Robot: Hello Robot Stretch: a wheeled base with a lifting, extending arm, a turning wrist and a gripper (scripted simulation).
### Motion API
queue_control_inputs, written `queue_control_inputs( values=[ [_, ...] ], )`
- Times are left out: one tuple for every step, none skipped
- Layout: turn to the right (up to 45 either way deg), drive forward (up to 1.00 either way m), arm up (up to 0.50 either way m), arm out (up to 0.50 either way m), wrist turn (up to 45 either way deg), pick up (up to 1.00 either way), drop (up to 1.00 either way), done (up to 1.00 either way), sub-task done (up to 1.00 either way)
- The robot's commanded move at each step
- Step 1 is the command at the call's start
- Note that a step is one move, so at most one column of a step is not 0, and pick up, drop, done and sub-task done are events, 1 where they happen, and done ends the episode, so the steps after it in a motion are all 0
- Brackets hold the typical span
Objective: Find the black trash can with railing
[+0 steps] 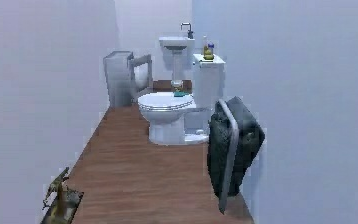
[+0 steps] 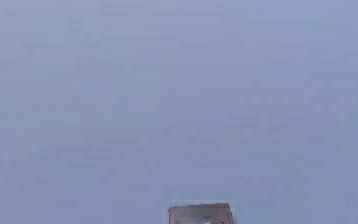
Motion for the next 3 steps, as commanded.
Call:
queue_control_inputs(
  values=[
    [0.0,0.4,0.0,0.0,0.0,0.0,0.0,0.0,0.0],
    [21.0,0.0,0.0,0.0,0.0,0.0,0.0,0.0,0.0],
    [0.0,0.0,0.0,0.0,0.0,0.0,0.0,1.0,0.0]
  ],
)
